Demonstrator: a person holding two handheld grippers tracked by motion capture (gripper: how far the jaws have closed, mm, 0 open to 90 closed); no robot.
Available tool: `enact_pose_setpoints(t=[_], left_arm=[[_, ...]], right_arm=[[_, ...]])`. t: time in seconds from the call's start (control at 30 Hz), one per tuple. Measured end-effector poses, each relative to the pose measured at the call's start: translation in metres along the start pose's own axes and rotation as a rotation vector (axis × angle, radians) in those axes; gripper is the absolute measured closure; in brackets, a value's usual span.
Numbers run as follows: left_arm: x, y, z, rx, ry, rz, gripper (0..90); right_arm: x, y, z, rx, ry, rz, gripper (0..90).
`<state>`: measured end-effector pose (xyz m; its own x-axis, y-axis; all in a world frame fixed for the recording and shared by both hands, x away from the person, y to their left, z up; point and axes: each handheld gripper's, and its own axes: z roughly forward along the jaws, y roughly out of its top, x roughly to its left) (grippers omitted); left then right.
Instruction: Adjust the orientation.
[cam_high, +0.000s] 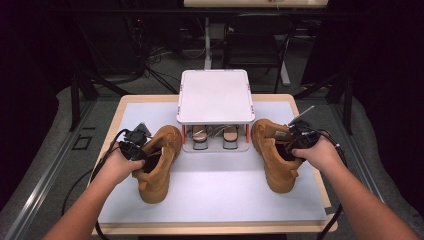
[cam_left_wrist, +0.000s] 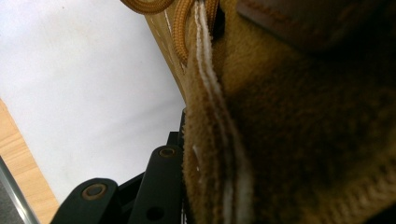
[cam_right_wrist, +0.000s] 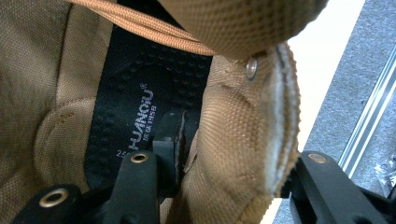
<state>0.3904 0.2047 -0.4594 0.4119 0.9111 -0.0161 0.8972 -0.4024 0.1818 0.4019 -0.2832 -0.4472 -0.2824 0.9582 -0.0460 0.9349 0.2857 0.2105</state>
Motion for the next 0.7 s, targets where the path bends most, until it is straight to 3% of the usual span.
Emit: enact_pose_setpoints(t=[0.1, 0.13, 0.17, 0.27, 0.3, 0.4, 0.53, 0.7], left_arm=[[0.0, 0.0001, 0.0002, -0.001, -0.001, -0.001, 75.9], [0.0002, 0.0002, 0.0002, 0.0, -0.002, -0.001, 76.0], [0.0002, 0.0002, 0.0002, 0.0, -0.002, -0.001, 75.9], [0.0006, 0.0002, 0.0003, 0.0, -0.007, -0.01, 75.9], [0.0006, 0.0002, 0.0003, 0.0, -0.008, -0.011, 75.9], [0.0019, -0.0001, 0.0001, -0.001, -0.018, -0.02, 75.6], [0.0046, -0.0006, -0.0001, -0.006, -0.042, -0.047, 74.4], [0.0061, 0.001, -0.0001, -0.001, -0.048, -0.051, 74.7]], right_arm=[[0.001, -0.0002, 0.0003, -0.007, -0.009, 0.0, 58.3], [0.0014, 0.0007, -0.0016, 0.015, -0.025, -0.028, 59.8], [0.0023, 0.0005, -0.0015, 0.008, -0.029, -0.027, 60.9], [0.0038, 0.0007, -0.0019, 0.013, -0.026, -0.049, 65.4], [0.0065, -0.0002, -0.0002, -0.016, -0.026, -0.036, 67.5], [0.007, 0.0005, -0.0014, 0.0, -0.026, -0.061, 70.1], [0.0035, 0.0003, -0.0013, 0.01, -0.011, -0.067, 73.8], [0.0051, 0.0017, -0.0012, 0.022, -0.015, -0.052, 76.8]])
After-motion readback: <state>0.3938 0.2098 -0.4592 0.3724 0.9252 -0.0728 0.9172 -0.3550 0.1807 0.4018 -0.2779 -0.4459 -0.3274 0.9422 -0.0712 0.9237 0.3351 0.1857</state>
